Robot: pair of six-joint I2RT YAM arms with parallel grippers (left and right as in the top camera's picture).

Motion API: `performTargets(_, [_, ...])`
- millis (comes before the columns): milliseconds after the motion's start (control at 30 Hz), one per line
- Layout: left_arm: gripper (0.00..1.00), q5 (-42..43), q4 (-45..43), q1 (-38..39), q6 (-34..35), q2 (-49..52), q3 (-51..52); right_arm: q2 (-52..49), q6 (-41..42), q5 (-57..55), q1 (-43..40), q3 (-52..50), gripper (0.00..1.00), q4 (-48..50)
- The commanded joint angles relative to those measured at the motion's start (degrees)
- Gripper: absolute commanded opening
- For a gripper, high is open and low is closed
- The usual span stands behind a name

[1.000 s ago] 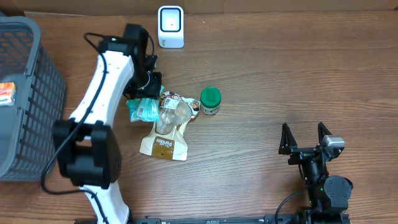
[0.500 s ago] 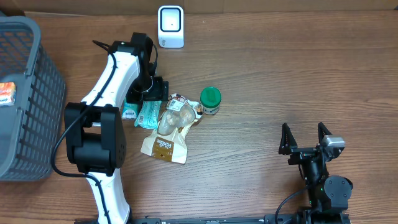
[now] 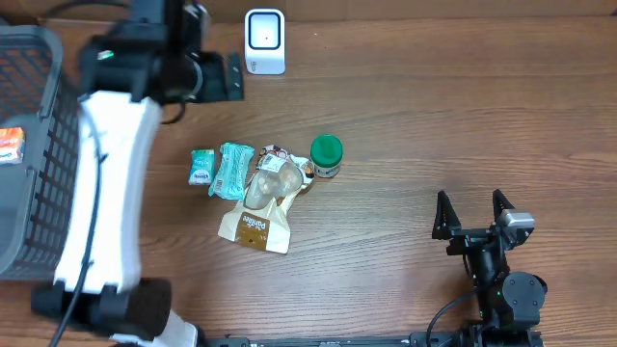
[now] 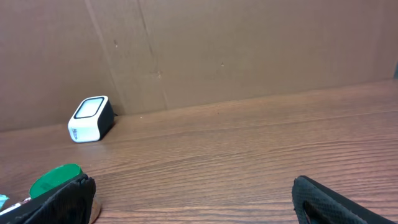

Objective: Scan the item barcode
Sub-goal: 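Reach the left gripper into the basket and grasp the orange pack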

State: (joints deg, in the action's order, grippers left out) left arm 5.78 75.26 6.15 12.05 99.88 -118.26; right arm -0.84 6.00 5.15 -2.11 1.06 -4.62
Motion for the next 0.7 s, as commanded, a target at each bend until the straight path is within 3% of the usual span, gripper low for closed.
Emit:
performTargets(0, [0.99,-1.3,1.1,-5.2,-0.2,-2.9,-6.7,0.6,-0.1,0.1,0.2,-0.6,1.0,0.3])
performTargets(267, [1.0,-1.8,0.9,-26.6,0.4,-3.3,-19.6,0.6,-0.1,0.1,0.2,-0.6,1.0,0.3])
performTargets(500, [0.94,-6.8,3.0,-43.2,7.1,0.7,-16.4,0.6,-0.1,0.1,0.2,-0.6,1.0,0.3])
performTargets(667, [0.92,-6.8,-1.2,-47.6,7.9,3.8,-6.5,0.6,-0.1,0.1,0.2,-0.6,1.0,0.3])
